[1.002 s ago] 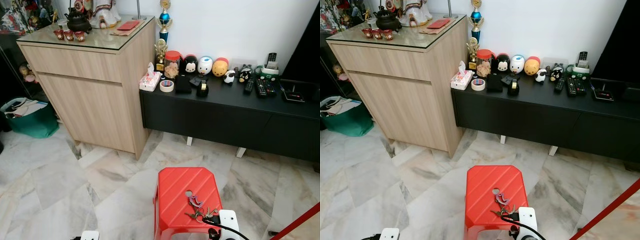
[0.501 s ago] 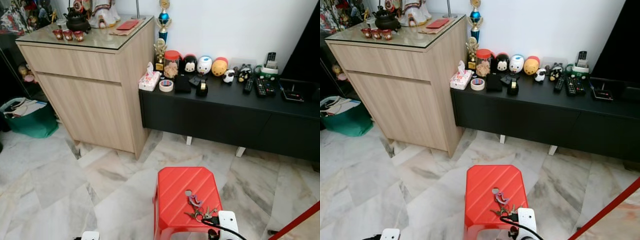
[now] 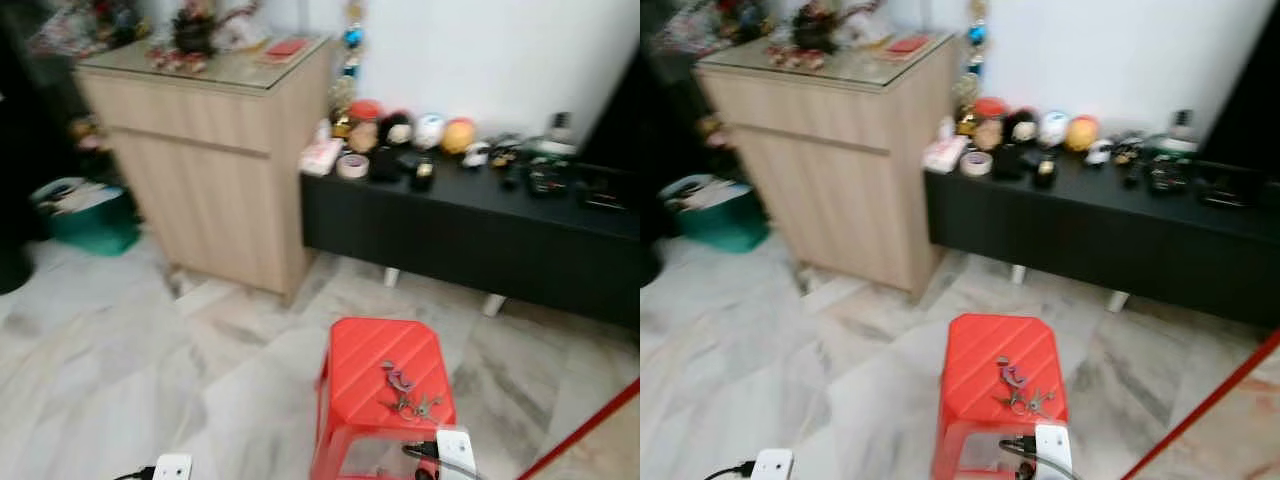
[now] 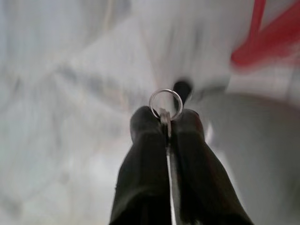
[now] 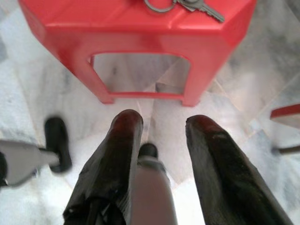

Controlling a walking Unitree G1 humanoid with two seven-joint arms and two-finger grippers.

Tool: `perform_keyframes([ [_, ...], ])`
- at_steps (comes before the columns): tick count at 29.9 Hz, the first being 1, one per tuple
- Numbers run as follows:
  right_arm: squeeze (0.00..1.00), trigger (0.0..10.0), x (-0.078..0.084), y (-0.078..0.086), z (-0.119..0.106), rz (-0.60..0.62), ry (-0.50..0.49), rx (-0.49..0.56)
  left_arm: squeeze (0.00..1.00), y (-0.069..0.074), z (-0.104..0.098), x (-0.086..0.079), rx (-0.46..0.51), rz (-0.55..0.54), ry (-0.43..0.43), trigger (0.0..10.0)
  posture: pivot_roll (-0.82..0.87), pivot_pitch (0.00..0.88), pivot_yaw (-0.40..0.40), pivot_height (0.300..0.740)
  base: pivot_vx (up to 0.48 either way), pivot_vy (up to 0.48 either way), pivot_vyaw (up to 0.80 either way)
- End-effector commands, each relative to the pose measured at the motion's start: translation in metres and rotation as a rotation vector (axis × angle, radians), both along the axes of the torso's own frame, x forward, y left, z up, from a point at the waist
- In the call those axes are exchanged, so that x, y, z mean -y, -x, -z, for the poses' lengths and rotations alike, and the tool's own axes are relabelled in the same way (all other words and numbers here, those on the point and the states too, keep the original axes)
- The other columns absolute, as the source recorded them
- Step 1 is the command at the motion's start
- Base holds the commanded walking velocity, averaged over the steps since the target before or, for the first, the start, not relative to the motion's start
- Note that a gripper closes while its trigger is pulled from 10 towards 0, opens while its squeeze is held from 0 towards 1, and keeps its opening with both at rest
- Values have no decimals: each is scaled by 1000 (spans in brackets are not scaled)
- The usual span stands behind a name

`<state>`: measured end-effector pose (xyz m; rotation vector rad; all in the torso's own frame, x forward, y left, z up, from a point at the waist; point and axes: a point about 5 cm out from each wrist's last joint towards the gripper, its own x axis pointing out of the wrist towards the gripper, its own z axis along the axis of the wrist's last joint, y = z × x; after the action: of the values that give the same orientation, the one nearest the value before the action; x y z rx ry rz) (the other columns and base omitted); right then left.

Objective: Hang keys on a hook

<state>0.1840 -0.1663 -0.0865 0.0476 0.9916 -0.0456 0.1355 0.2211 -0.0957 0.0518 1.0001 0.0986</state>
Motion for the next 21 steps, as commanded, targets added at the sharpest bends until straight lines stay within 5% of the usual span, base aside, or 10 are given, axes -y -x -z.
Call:
perform_keyframes([
  [1,0,10000,-1,4,2,9,-6,-19,0,1,0,-2,-11,11,-7,10000,39,50,-6,740,-277,0,0],
  [21,0,10000,1,2,1,15,-7,-24,0,-2,-1,0,1,15,-3,10000,39,50,-8,740,-275,0,0],
])
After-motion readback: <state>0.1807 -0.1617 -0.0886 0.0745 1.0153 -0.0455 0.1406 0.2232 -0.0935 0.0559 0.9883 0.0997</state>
